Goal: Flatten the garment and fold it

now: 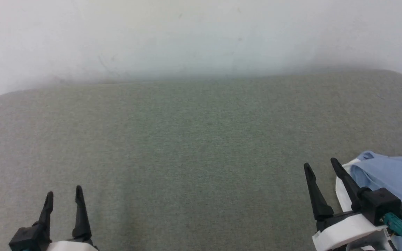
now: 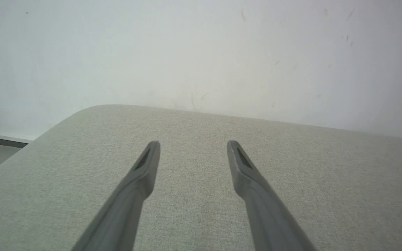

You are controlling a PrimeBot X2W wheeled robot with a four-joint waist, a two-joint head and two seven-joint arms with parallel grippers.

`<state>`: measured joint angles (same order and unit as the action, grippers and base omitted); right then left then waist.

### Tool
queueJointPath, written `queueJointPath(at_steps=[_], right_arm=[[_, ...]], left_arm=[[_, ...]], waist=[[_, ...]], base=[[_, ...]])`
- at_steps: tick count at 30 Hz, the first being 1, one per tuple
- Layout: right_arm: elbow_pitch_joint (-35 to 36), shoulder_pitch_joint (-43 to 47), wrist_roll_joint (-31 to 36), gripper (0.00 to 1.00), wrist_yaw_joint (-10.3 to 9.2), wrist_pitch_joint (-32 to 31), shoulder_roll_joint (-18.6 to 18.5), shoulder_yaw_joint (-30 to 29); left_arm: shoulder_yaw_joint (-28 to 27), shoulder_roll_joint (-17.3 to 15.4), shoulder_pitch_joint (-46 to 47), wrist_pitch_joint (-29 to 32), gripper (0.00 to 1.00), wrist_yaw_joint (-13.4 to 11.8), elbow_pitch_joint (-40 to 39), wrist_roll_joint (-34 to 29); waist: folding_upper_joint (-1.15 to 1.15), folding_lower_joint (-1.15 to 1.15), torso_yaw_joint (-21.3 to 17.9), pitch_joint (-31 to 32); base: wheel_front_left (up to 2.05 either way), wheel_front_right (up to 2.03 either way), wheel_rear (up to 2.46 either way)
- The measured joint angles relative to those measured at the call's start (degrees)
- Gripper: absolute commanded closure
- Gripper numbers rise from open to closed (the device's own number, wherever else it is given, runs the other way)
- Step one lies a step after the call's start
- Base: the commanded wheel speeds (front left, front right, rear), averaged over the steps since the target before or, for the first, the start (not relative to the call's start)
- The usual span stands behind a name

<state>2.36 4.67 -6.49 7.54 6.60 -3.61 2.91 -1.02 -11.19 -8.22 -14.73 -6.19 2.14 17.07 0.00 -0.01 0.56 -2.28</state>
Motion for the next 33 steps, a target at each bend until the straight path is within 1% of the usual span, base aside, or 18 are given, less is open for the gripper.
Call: queueJointPath(at_steps=[4, 7, 9, 10, 19, 33], right_arm=[[0.64, 0.57, -0.03, 0.0, 0.0, -0.02, 0.29, -0.01], [0.87, 0.7, -0.03, 0.0, 0.0, -0.1, 0.4, -0.11], [0.91, 0.77, -0.04, 0.0, 0.0, -0.1, 0.44, -0.15], [0.89, 0.89, -0.08, 1.0, 0.0, -0.11, 0.47, -0.21], [0.79, 0.86, -0.02, 1.0, 0.0, -0.11, 0.43, -0.29], [0.48, 0.46, 0.48, 1.0, 0.0, -1.03, 0.44, -0.59]], left_arm=[[-1.4, -0.25, -1.58, 0.0, 0.0, 0.03, -0.88, 0.01], [-1.43, -0.62, -2.64, 0.0, 0.0, 0.2, -1.78, -0.08], [-1.02, -1.14, -2.82, 0.0, 0.0, 1.14, -1.7, -0.38], [-0.73, -1.31, -2.85, 0.0, 1.0, 1.44, -1.6, -0.55], [-0.69, -0.99, -2.82, 0.66, 1.0, 1.54, -1.55, -0.63], [-0.56, 0.14, -1.91, 2.38, 1.0, 2.04, -1.56, -2.76]], waist=[[0.0, 0.0, 2.01, 0.94], [0.0, 0.0, 3.17, 1.49], [0.0, 0.0, 3.69, 1.73], [0.0, 0.01, 3.81, 1.88], [0.0, 0.01, 3.65, 1.94], [0.0, 0.01, 3.12, 1.99]], base=[[0.0, 0.0, 0.0], [0.0, 0.0, 0.0], [0.0, 0.0, 0.0], [0.0, 0.0, 0.0], [0.0, 0.0, 0.0], [0.0, 0.0, 0.0]])
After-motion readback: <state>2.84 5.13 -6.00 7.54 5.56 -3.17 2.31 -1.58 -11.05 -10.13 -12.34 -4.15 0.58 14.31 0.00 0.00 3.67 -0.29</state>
